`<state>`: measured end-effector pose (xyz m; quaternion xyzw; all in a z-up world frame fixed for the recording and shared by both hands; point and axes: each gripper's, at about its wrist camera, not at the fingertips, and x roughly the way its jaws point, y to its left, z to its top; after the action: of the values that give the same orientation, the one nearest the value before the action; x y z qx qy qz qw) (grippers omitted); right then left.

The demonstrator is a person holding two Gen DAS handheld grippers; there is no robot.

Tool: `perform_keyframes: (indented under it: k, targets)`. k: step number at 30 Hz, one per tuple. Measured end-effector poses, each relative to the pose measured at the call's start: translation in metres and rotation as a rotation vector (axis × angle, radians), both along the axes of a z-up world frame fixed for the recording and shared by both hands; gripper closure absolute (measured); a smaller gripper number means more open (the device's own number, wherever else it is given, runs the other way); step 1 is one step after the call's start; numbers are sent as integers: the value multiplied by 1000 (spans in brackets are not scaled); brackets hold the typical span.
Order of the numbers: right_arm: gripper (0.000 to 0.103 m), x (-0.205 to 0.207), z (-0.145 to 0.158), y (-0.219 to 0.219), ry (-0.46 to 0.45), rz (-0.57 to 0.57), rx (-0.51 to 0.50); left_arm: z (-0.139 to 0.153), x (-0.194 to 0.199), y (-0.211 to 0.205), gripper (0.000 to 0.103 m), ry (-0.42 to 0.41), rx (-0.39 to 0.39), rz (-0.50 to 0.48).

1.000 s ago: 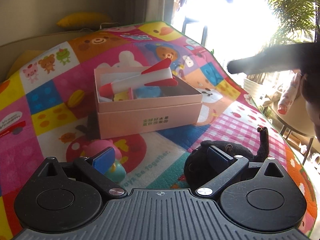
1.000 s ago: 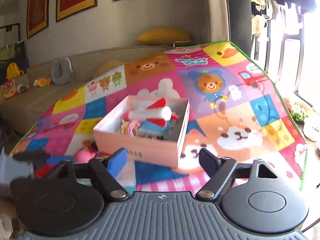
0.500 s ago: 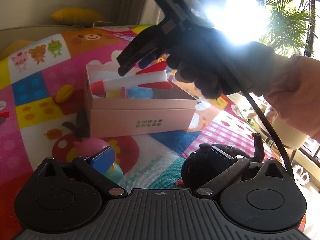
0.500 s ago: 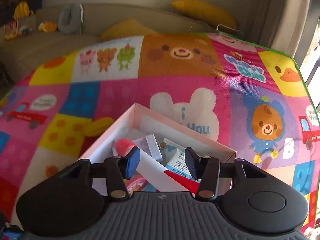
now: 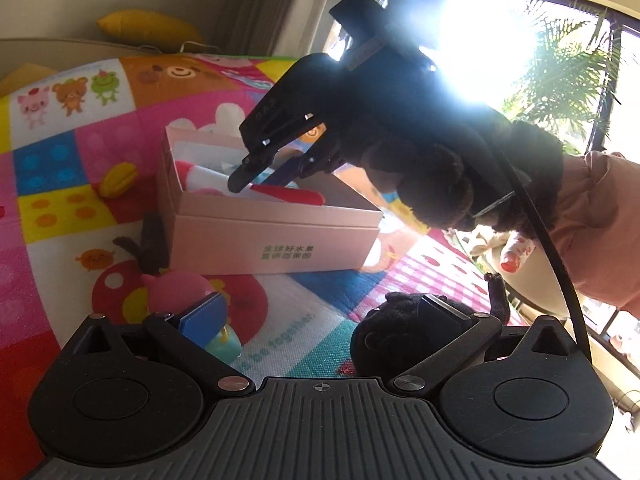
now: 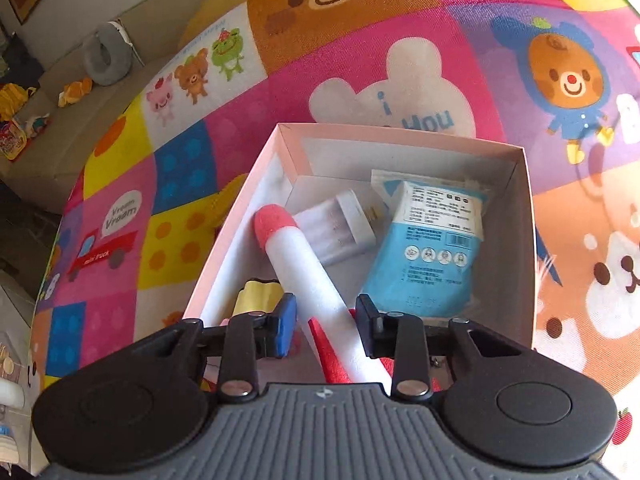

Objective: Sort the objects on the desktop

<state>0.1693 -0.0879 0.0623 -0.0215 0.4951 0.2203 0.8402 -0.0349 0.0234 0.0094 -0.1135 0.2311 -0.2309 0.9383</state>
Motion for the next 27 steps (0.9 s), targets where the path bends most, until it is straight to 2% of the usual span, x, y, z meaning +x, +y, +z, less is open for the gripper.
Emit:
perform_keyframes:
  k: [4, 7, 9, 12, 14, 15, 17, 20, 23, 27]
  targets:
    - [72, -1, -2, 3, -85, 7, -50, 0, -2, 0, 0, -3, 6, 17]
    - [69, -7, 5, -18, -53, -16, -5, 0, -2, -2, 0, -4, 22, 21]
    - [64, -25, 18, -36, -97, -34, 21, 1, -2, -4, 0, -6, 36, 28]
    - [44, -66, 40, -65, -237, -67, 38, 2, -3, -7, 0, -8, 63, 42]
    - [25, -97, 47, -84, -316, -85, 46, 4, -5, -9, 0, -6, 91, 50]
    - [22, -112, 48, -93, -344, -94, 49, 5, -7, -10, 0, -9, 114, 52]
    - [14, -141, 45, -107, -386, -105, 48, 7, -11, -10, 0, -13, 163, 67]
    - [5, -177, 34, -122, -418, -113, 36, 11, -16, -4, 0, 6, 197, 104]
    - [3, -205, 21, -128, -420, -86, 78, 12, -20, 5, 0, 28, 220, 154]
    - [0, -227, 0, -116, -418, -10, 109, 13, -19, 15, 0, 70, 258, 272]
